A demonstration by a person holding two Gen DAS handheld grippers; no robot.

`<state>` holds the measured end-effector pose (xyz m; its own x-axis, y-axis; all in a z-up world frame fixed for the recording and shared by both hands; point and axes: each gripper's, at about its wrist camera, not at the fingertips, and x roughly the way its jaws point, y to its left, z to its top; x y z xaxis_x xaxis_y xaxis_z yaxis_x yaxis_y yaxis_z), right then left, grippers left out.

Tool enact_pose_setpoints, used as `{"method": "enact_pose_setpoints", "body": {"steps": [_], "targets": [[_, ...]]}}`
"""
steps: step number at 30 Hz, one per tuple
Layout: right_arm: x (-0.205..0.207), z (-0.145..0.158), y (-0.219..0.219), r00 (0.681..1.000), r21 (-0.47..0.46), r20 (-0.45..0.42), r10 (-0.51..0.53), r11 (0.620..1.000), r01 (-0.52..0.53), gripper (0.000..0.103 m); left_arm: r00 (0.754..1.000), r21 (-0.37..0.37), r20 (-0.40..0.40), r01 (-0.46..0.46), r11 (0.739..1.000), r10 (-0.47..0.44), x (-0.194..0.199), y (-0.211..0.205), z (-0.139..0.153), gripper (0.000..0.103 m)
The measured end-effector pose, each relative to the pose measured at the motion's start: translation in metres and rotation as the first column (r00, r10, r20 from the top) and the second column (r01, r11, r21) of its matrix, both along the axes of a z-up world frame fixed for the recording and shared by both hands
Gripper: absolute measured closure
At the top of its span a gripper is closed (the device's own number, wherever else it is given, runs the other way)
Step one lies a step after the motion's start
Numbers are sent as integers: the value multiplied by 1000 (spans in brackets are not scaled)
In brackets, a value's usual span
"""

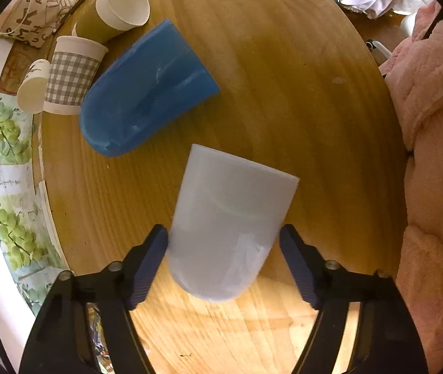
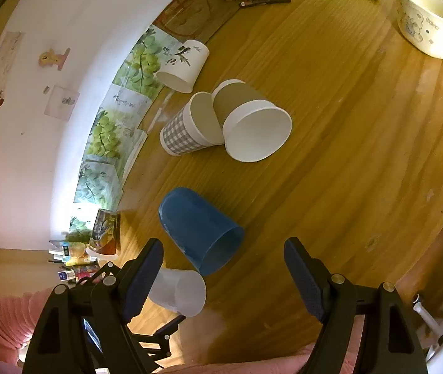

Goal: Flip cup upright

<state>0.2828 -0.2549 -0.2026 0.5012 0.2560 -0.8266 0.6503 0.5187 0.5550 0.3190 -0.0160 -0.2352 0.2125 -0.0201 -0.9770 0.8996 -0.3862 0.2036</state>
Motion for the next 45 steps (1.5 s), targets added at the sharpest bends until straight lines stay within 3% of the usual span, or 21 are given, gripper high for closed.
{"method": "enact_pose_setpoints", "body": {"steps": [13, 19, 24, 29, 38, 42, 45], "targets": [[-7, 1, -7, 1000, -10, 0, -27, 1000, 27, 23, 990, 71, -138, 12, 997, -2, 10, -21, 6, 30], [-16, 0, -10, 999, 3, 14, -33, 999, 33, 23, 979, 131, -186, -62, 989, 86, 10, -39, 5, 30], [-27, 3, -17, 999, 8, 25, -35, 999, 34, 23, 954, 167, -223, -165, 972, 200, 0, -64, 11, 30], [-36, 9, -26, 999, 5, 40, -31, 1000, 30, 23, 894, 196, -279, -304, 932, 351, -5, -88, 23, 30], [-49, 23, -48, 997, -14, 69, 40, 999, -39, 23, 788, 205, -307, -493, 846, 534, -25, -105, 30, 30], [-55, 32, -60, 993, -34, 75, 90, 996, -88, 23, 722, 176, -321, -590, 788, 613, -34, -112, 33, 30], [-61, 37, -69, 989, -44, 75, 125, 992, -122, 23, 653, 148, -335, -675, 723, 679, -38, -117, 33, 30]]}}
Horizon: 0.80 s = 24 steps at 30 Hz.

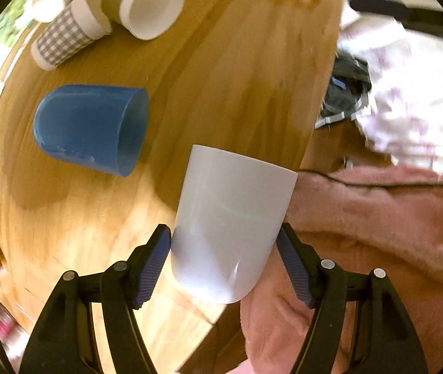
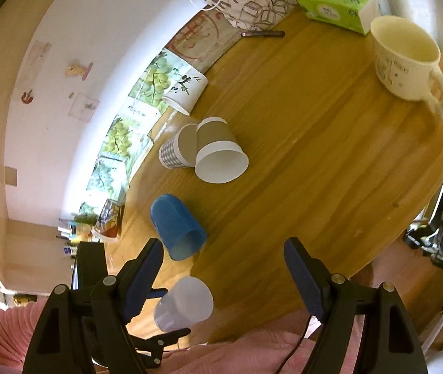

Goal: Flip cup upright

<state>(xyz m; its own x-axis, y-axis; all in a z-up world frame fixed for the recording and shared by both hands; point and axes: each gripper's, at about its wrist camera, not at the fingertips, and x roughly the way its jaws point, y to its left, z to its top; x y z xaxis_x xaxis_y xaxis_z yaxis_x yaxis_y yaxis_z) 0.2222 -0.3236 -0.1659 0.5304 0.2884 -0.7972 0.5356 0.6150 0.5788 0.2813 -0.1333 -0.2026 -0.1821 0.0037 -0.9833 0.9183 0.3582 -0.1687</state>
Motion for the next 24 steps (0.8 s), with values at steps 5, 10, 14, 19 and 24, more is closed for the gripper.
{"method": "enact_pose_setpoints", "body": {"steps": [5, 10, 14, 19, 24], "targets": [[-6, 5, -15, 997, -15, -10, 77, 997, -77, 23, 984, -32, 12, -176, 984, 176, -2, -6, -1, 30], [-9, 6, -25, 985, -26, -25, 171, 985, -172, 23, 935, -63, 1, -354, 933, 355, -13, -14, -8, 30], [-8, 3, -30, 969, -26, -41, 242, 970, -244, 23, 876, -99, -18, -481, 871, 481, -20, -17, -14, 30], [-3, -3, -35, 945, -20, -65, 320, 946, -322, 23, 776, -133, -70, -630, 765, 626, -17, -15, -20, 30], [5, -9, -36, 923, -9, -76, 378, 925, -379, 23, 659, -175, -117, -750, 638, 743, -11, -19, -21, 30]]}}
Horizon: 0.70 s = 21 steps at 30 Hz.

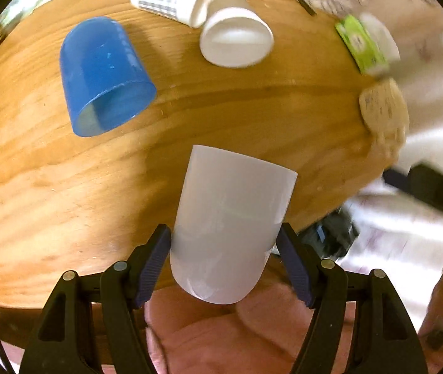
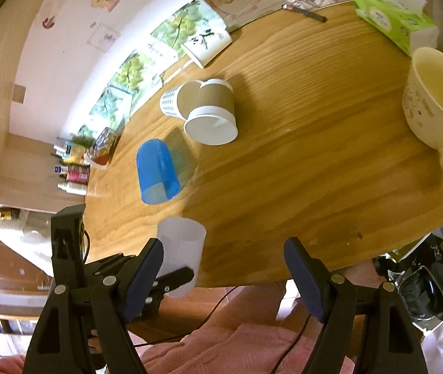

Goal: Flip cup upright

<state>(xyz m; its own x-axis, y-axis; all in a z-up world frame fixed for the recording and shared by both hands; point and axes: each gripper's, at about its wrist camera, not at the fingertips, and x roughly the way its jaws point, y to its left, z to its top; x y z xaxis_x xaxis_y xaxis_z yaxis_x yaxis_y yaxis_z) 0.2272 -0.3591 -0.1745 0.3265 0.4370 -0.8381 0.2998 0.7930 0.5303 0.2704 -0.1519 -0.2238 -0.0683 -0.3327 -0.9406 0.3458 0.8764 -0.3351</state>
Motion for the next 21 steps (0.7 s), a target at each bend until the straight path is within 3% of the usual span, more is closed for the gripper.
{"method": "enact_pose_setpoints", "body": {"steps": [10, 14, 21], "targets": [[26, -8, 10, 994, 9, -38, 100, 995, -100, 23, 967, -89, -38, -254, 963, 252, 7, 10, -10, 30], [37, -10, 14, 989, 21, -57, 137, 990, -136, 23, 957, -91, -55, -290, 953, 286, 7, 17, -16, 29], [51, -13, 21, 982, 25, -87, 170, 985, -168, 23, 919, -119, -101, -392, 912, 382, 11, 35, -28, 29]]}}
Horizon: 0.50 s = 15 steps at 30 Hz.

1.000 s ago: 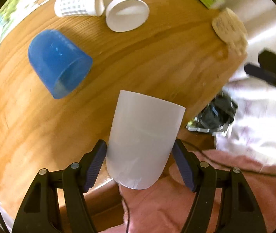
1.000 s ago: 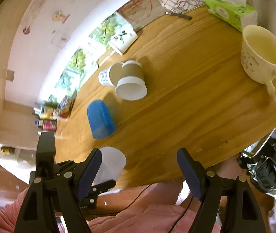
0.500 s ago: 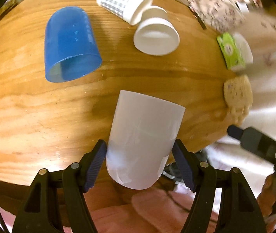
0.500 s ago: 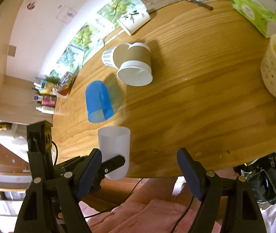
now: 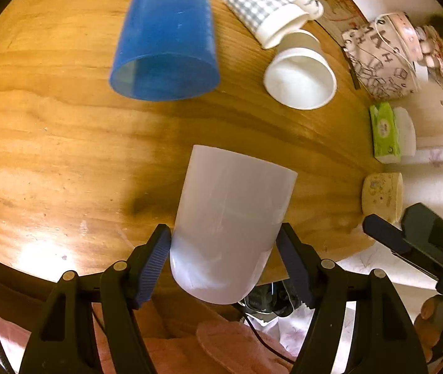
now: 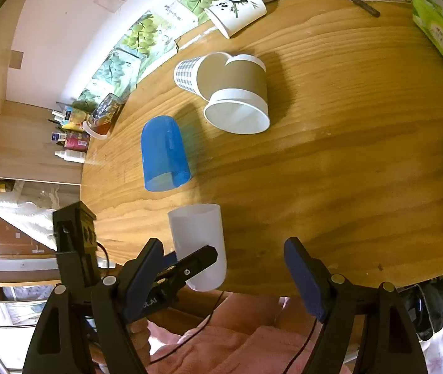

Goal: Flip cup upright

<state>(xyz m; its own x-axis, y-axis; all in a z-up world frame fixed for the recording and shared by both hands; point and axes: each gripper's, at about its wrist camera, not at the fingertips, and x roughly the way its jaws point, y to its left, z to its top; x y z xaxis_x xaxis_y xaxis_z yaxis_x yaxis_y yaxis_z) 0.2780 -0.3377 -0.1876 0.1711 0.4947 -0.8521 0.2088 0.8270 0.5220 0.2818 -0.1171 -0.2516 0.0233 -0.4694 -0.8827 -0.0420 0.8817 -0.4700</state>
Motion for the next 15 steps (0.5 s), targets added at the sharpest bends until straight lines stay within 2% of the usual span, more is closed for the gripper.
{"method": "enact_pose_setpoints", "body": {"steps": [4, 13, 15], "targets": [[6, -1, 2, 1000, 21, -10, 7, 1000, -7, 23, 999, -25, -21, -33, 999, 32, 2, 4, -4, 29], [13, -8, 9, 999, 21, -40, 28, 999, -27, 23, 1000, -19, -2, -18, 1000, 18, 4, 0, -3, 29], [14, -11, 10, 998, 31, -48, 31, 999, -30, 23, 1000, -24, -11, -13, 1000, 12, 5, 0, -5, 24]]}}
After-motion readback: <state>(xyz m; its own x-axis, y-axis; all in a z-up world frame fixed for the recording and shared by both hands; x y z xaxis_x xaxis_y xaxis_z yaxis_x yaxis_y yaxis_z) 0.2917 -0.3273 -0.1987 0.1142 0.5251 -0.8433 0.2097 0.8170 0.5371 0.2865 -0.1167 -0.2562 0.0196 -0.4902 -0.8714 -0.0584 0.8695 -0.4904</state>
